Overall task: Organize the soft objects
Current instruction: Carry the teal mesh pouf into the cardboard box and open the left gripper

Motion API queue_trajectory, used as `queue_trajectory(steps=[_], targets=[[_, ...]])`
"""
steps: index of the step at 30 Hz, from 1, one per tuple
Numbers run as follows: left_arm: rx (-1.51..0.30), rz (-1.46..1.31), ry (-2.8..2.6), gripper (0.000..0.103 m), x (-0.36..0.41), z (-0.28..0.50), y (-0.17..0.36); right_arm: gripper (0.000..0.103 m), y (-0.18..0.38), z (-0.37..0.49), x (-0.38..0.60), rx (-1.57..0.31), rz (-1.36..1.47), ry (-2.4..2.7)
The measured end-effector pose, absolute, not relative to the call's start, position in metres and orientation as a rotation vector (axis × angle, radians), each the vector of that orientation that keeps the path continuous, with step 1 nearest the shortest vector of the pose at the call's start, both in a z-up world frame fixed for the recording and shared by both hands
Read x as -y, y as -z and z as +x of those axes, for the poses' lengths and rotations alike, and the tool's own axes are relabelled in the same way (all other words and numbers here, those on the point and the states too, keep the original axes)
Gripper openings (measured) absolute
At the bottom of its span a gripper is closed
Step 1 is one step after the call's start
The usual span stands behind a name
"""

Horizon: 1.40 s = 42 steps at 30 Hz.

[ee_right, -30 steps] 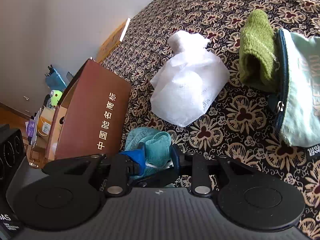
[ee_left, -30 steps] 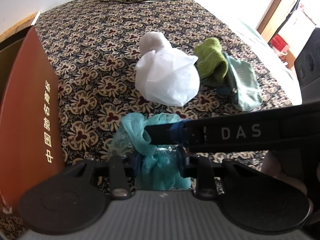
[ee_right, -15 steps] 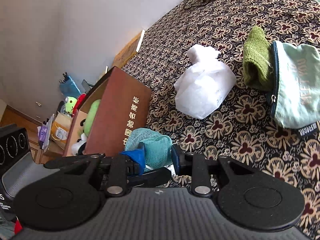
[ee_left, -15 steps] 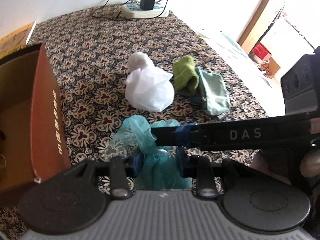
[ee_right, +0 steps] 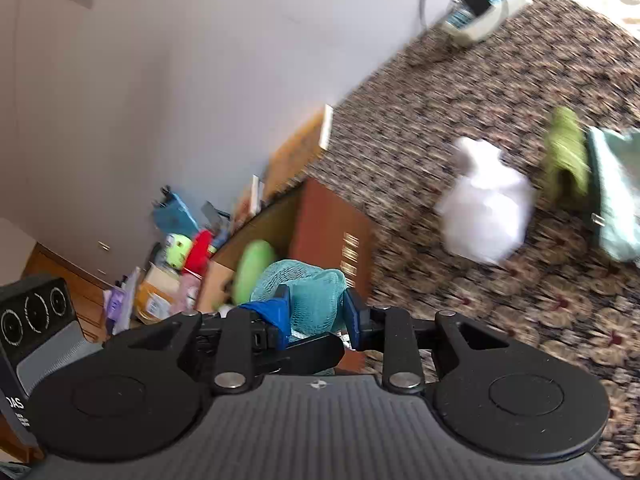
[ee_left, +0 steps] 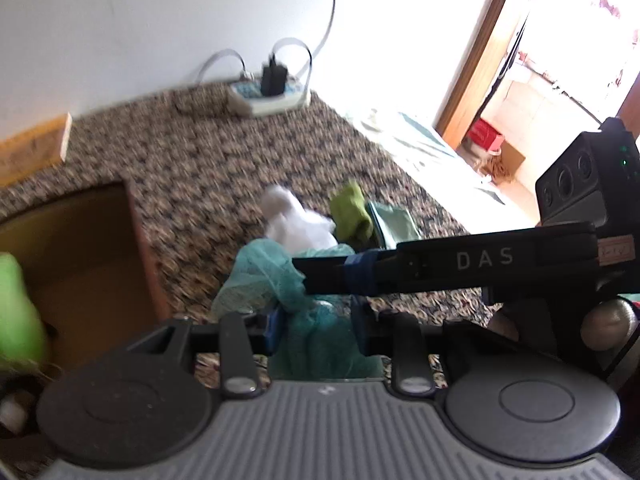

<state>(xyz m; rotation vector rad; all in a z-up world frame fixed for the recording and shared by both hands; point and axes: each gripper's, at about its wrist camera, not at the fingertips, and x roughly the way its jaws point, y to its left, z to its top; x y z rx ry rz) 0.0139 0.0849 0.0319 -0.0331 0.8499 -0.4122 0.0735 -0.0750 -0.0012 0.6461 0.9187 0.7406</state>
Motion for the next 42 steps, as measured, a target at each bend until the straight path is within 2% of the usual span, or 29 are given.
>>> queue_trajectory(steps=[7, 16, 28, 36, 42], targets=[[-0.768, -0.063, 0.368, 0.027, -0.143, 0.006, -0.061, 0.011, -0.022, 0.079, 0.018, -0.834, 0.617, -0.817], [-0.725, -0.049, 0.303, 0.027, -0.214, 0.018, -0.063, 0.012, -0.021, 0.093, -0.054, -0.781, 0.546, -0.851], [-0.777, -0.060, 0.247, 0.027, -0.276, 0.065, -0.013, 0.012, 0.011, 0.120, -0.120, -0.802, 0.405, -0.793], [-0.864, -0.092, 0.206, 0.027, -0.287, 0.093, 0.021, 0.012, 0.030, 0.128, -0.136, -0.826, 0.299, -0.723], [-0.909, -0.102, 0.165, 0.031, -0.286, 0.104, 0.032, 0.012, 0.039, 0.138, -0.132, -0.862, 0.345, -0.707]])
